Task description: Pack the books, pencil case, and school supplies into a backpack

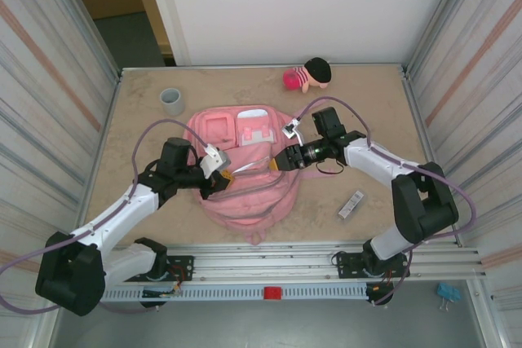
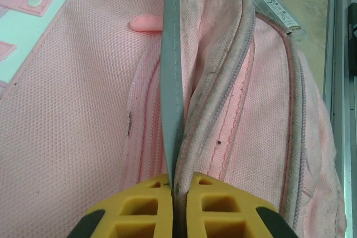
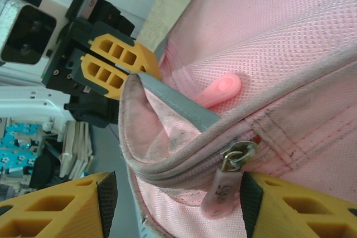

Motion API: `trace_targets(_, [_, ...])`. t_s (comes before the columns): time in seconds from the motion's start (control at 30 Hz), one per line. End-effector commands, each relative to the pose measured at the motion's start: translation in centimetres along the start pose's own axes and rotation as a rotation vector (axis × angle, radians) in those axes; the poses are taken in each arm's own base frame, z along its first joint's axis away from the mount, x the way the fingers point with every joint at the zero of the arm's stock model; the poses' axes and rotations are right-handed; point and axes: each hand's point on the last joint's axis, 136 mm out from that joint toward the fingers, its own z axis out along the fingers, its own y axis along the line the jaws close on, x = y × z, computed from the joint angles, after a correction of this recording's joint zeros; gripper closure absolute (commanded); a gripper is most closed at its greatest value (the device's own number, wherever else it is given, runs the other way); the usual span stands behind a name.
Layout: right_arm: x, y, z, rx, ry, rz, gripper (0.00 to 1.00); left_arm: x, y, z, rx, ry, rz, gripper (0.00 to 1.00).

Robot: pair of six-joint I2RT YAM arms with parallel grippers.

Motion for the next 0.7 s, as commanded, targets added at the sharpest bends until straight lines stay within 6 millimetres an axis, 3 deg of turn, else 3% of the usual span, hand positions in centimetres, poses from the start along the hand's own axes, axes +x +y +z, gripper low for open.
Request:
trace_targets(0.0, [-0.8,-0.9,-0.2,0.027,-0.01,0.011,0.42,-2.5,0.5,-0.6,-0.014,-0.095,0.047,0.97])
trace_targets(0.33, [0.6,-1.4,-0.3,0.043,0.016,0.03,0.79,-2.5,0.7,-0.8,-0.029,-0.095,0.05,0.97])
trace_targets(0.67, [0.3,0.1,-0.7,0.007,-0.003,0.018,0.95,-2.6,0.8,-0.9,-0.044,-0.097,0.053,0.97])
